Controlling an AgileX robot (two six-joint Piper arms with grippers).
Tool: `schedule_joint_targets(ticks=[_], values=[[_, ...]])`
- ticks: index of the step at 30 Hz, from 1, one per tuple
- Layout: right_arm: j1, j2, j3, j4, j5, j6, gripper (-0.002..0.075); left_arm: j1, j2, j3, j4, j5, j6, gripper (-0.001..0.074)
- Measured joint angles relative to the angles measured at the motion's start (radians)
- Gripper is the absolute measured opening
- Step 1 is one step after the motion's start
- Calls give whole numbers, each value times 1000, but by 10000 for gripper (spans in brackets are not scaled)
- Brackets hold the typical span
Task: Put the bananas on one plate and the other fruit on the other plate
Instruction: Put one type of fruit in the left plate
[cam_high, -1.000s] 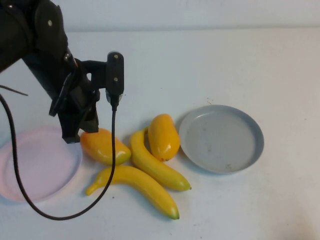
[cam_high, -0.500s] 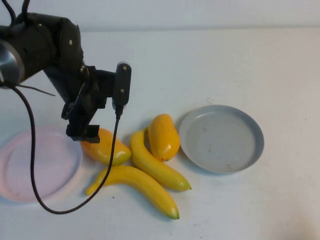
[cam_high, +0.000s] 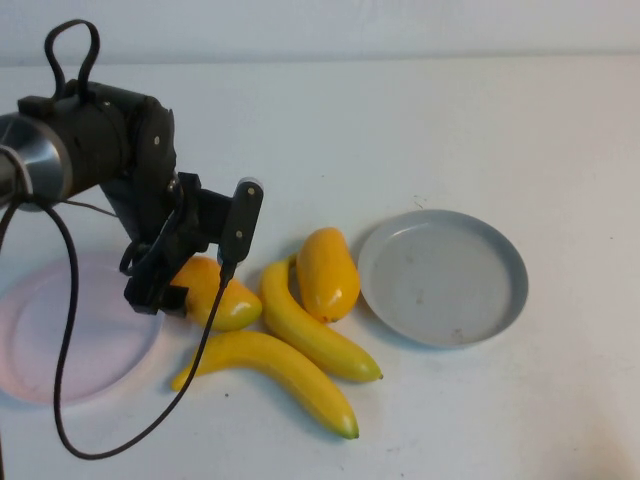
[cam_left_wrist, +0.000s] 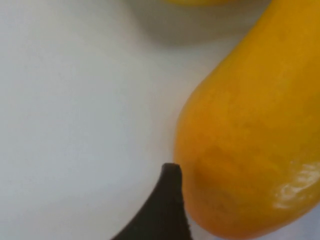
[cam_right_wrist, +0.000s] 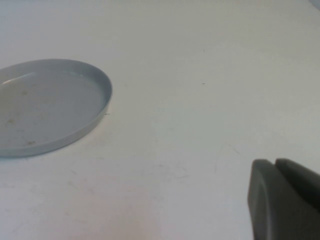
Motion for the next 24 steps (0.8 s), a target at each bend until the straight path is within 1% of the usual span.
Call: schedule_joint_targets(ticks=[7,12,24], values=[[0,0,0,0,0,0,-18,0,0,3,-1,-94,11,668],[0,0,0,0,0,0,-18,0,0,3,-42,-97,48,669],[0,0,0,0,0,0,-18,0,38,3,-58,-99,84,669]])
